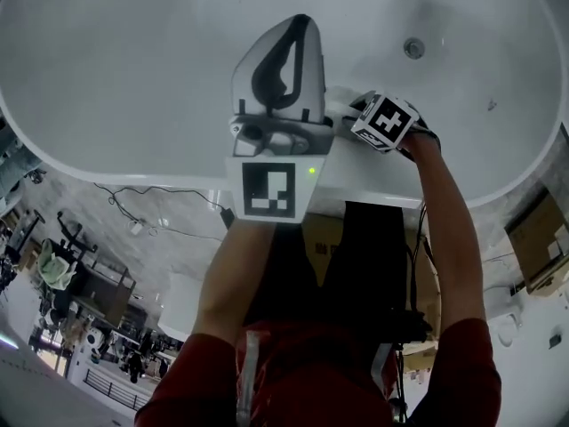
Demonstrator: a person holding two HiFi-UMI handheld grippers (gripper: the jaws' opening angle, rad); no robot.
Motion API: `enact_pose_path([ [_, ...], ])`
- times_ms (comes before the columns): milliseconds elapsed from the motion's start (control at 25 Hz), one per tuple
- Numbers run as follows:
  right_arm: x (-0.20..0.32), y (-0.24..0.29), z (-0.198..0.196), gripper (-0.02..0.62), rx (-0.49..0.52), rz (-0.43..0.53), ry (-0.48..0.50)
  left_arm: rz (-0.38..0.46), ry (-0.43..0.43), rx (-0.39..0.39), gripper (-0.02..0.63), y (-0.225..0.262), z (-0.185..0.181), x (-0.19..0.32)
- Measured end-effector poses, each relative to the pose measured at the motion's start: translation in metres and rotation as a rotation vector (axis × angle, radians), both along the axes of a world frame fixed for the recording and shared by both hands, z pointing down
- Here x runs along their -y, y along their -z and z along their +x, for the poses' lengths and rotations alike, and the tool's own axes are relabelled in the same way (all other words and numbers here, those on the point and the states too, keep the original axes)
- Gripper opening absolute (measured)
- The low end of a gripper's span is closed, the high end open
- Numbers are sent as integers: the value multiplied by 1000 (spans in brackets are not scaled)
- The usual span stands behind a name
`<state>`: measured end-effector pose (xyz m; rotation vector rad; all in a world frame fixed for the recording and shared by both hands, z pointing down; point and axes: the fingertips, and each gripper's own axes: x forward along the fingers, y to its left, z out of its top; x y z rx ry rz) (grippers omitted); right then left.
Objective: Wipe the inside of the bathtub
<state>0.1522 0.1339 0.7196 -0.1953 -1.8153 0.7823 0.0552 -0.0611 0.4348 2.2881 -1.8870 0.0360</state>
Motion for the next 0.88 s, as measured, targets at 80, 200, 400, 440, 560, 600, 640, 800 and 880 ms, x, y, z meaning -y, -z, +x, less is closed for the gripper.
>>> enact_pose_path([
  [80, 3, -22, 7, 91, -8, -7, 3, -7, 10, -1, 15, -13, 4, 1],
  [200, 10, -53, 19, 91, -35, -8, 1, -11, 10, 10, 15, -29, 12, 1],
  [400, 22, -104, 32, 91, -68, 5, -1, -21, 7, 33, 15, -55, 18, 2],
  [440, 25, -113, 34, 91, -76, 5, -3, -22, 6, 37, 15, -59, 18, 2],
  [560, 36, -137, 39, 91, -102, 18, 4, -25, 2, 45, 15, -68, 20, 6],
  [600, 38, -145, 41, 91, -111, 26, 5, -29, -1, 49, 15, -72, 21, 6],
  [640, 40, -153, 44, 91, -121, 35, 4, -32, -3, 52, 15, -77, 24, 6],
  [800, 46, -188, 53, 91, -178, 83, -9, -34, -7, 56, 15, -89, 29, 4],
  [880, 51, -200, 52, 91, -192, 104, -10, -38, -18, 64, 15, -92, 30, 4],
])
